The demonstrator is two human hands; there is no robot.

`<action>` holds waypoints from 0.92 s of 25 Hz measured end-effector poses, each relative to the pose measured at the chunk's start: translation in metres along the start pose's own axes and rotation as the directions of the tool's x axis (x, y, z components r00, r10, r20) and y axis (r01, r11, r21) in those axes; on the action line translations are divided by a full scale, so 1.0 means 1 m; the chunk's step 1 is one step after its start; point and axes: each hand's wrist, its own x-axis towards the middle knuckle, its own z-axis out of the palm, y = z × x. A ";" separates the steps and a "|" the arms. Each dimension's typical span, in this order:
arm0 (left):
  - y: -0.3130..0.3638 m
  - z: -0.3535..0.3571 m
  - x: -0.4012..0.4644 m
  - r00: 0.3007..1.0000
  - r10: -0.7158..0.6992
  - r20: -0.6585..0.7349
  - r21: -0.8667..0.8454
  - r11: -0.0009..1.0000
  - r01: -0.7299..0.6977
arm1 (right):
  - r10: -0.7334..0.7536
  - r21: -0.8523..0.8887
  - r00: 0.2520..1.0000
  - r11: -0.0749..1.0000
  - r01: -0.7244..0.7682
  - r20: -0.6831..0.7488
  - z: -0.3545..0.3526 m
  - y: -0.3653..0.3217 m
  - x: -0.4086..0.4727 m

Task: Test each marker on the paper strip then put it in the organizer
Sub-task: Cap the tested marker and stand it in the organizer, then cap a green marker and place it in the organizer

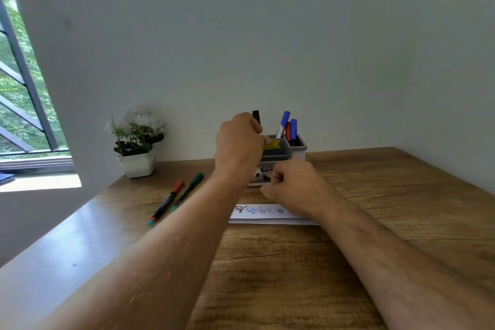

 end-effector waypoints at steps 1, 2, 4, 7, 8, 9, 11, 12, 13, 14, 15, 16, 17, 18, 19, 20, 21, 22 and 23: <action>-0.007 -0.010 -0.002 1.000 -0.004 0.010 0.034 0.999 0.004 | -0.010 -0.002 0.999 1.000 0.011 0.030 0.000 -0.002 -0.002; -0.013 -0.021 -0.004 1.000 -0.014 0.016 0.071 0.997 0.012 | -0.022 -0.016 0.998 1.000 0.023 0.061 0.000 -0.003 -0.003; -0.027 -0.043 -0.005 0.999 -0.052 0.012 0.149 0.988 0.050 | -0.051 -0.049 0.993 0.997 0.057 0.111 -0.001 -0.006 -0.007; -0.050 -0.061 -0.007 0.994 -0.105 -0.014 0.293 0.951 0.104 | -0.107 -0.084 0.986 0.989 0.118 0.127 -0.003 -0.010 -0.011; -0.057 -0.062 -0.009 0.994 -0.111 -0.002 0.341 0.934 0.105 | -0.127 -0.097 0.984 0.985 0.140 0.127 -0.003 -0.012 -0.011; -0.065 -0.061 -0.012 0.993 -0.118 0.015 0.386 0.917 0.103 | -0.145 -0.106 0.981 0.982 0.159 0.128 -0.003 -0.013 -0.011; -0.077 -0.057 -0.014 0.991 -0.124 0.041 0.467 0.879 0.091 | -0.166 -0.109 0.978 0.978 0.180 0.127 -0.003 -0.014 -0.010; -0.082 -0.057 -0.014 0.992 -0.115 0.050 0.497 0.864 0.075 | -0.169 -0.109 0.977 0.977 0.183 0.127 -0.003 -0.014 -0.009; -0.085 -0.056 -0.013 0.994 -0.098 0.056 0.519 0.853 0.055 | -0.172 -0.109 0.977 0.977 0.186 0.127 -0.003 -0.013 -0.009; -0.086 -0.056 -0.012 0.994 -0.087 0.066 0.539 0.842 0.038 | -0.173 -0.109 0.976 0.976 0.187 0.130 -0.003 -0.012 -0.008; -0.086 -0.055 -0.012 0.993 -0.085 0.085 0.562 0.827 0.023 | -0.173 -0.110 0.976 0.976 0.188 0.132 -0.002 -0.012 -0.007; -0.086 -0.054 -0.011 0.991 -0.085 0.106 0.588 0.809 0.006 | -0.173 -0.113 0.976 0.976 0.189 0.135 -0.002 -0.012 -0.005; -0.086 -0.051 -0.011 0.988 -0.090 0.123 0.613 0.790 -0.004 | -0.173 -0.117 0.975 0.975 0.190 0.138 -0.001 -0.011 -0.004; -0.086 -0.049 -0.010 0.986 -0.100 0.136 0.630 0.776 -0.008 | -0.174 -0.118 0.975 0.974 0.191 0.140 0.000 -0.011 -0.003; -0.087 -0.047 -0.010 0.981 -0.120 0.152 0.640 0.768 -0.005 | -0.175 -0.116 0.974 0.975 0.192 0.145 0.001 -0.011 -0.002; -0.087 -0.046 -0.010 0.975 -0.143 0.170 0.647 0.762 -0.001 | -0.179 -0.114 0.972 0.974 0.197 0.153 0.002 -0.011 -0.002; -0.088 -0.045 -0.011 0.968 -0.165 0.187 0.654 0.757 0.003 | -0.188 -0.117 0.968 0.971 0.209 0.167 0.002 -0.012 -0.002; -0.089 -0.044 -0.011 0.963 -0.179 0.201 0.661 0.751 0.002 | -0.199 -0.123 0.963 0.967 0.223 0.185 0.002 -0.012 -0.003; -0.089 -0.043 -0.012 0.961 -0.184 0.208 0.664 0.747 -0.001 | -0.209 -0.127 0.957 0.963 0.237 0.200 0.002 -0.013 -0.004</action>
